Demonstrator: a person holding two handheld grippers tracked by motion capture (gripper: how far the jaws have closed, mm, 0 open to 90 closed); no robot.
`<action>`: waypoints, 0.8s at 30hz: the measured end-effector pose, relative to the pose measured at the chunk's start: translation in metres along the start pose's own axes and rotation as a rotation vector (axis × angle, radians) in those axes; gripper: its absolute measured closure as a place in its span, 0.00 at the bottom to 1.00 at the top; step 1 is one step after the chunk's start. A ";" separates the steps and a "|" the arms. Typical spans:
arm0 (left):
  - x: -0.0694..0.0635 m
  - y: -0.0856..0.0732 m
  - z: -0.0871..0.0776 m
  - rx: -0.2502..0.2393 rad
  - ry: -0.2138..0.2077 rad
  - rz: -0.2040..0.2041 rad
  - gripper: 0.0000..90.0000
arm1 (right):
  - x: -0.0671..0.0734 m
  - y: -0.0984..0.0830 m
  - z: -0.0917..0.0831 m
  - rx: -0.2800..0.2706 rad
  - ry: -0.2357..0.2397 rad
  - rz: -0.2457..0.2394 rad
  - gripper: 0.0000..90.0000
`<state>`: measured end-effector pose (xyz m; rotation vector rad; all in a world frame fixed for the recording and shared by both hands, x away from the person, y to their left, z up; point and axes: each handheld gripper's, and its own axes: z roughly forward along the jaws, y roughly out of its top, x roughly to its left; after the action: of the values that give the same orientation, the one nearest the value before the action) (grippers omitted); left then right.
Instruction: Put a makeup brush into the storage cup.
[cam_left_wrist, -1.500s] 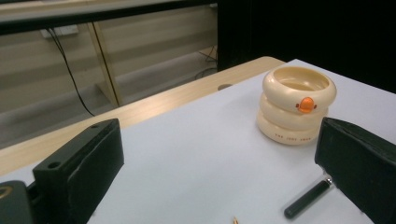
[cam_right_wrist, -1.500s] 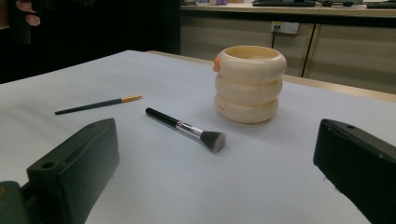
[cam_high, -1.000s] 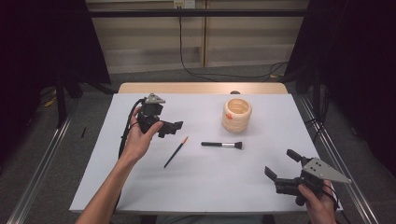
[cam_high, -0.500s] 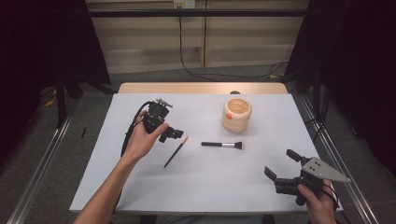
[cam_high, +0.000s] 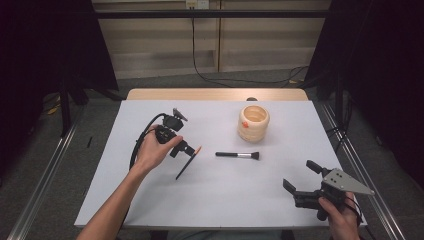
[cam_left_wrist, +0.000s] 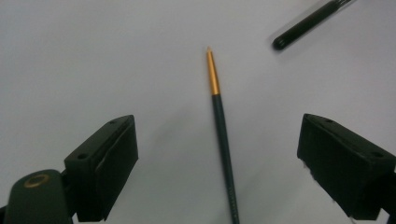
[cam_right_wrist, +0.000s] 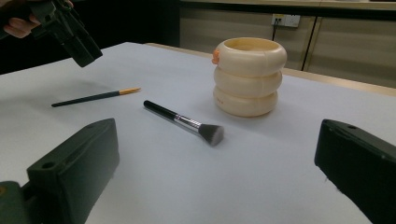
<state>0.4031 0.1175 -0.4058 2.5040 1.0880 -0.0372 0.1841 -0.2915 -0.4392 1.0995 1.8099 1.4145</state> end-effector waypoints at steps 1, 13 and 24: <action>-0.001 0.000 0.001 0.014 0.004 -0.001 0.14 | 0.000 0.000 0.000 0.000 0.000 -0.001 0.00; -0.017 0.000 0.014 0.117 0.000 0.044 0.12 | -0.001 0.000 0.000 0.011 -0.006 -0.006 0.00; -0.016 -0.008 0.023 0.124 0.029 0.078 0.28 | -0.001 0.000 -0.001 0.022 -0.003 -0.007 0.00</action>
<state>0.3891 0.1022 -0.4272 2.6636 1.0274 -0.0470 0.1840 -0.2925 -0.4392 1.1051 1.8297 1.3916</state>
